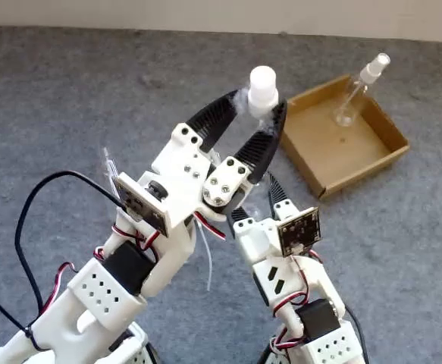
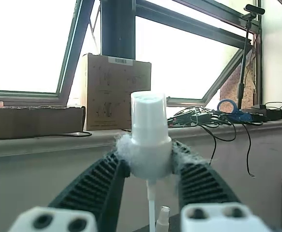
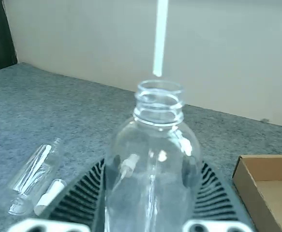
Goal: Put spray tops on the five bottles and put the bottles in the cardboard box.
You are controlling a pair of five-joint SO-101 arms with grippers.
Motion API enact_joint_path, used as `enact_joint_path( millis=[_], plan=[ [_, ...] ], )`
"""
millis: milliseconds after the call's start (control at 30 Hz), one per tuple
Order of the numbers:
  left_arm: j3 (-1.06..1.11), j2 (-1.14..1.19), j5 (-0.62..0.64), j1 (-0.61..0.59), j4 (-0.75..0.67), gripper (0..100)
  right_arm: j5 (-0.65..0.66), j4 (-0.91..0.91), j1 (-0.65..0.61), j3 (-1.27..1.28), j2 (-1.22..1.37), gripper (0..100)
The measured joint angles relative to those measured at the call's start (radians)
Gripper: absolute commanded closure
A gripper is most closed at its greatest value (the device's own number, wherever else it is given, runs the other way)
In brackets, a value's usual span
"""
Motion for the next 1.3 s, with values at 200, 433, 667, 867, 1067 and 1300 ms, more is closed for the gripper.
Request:
enact_joint_path(
  millis=[200, 433, 667, 867, 1067, 1300],
  plan=[
    [0.008, 0.0, 0.0, -0.002, 0.0, 100, 0.0, 0.0, 0.0, 0.0, 0.0, 88.5],
    [0.075, 0.0, 0.0, 0.005, 0.0, 100, 0.0, 0.0, 0.0, 0.0, 0.0, 88.5],
    [0.101, 0.0, 0.0, 0.003, 0.0, 100, 0.0, 0.0, 0.0, 0.0, 0.0, 88.5],
    [0.232, 0.0, 0.0, 0.003, 0.0, 100, 0.0, 0.0, 0.0, 0.0, 0.0, 88.5],
    [0.31, -0.003, 0.0, -0.017, 0.0, 100, 0.0, 0.0, 0.002, 0.0, 0.0, 88.5],
    [0.345, -0.009, 0.0, -0.052, 0.0, 99, 0.0, 0.009, 0.002, 0.0, 0.0, 88.5]
  ],
)
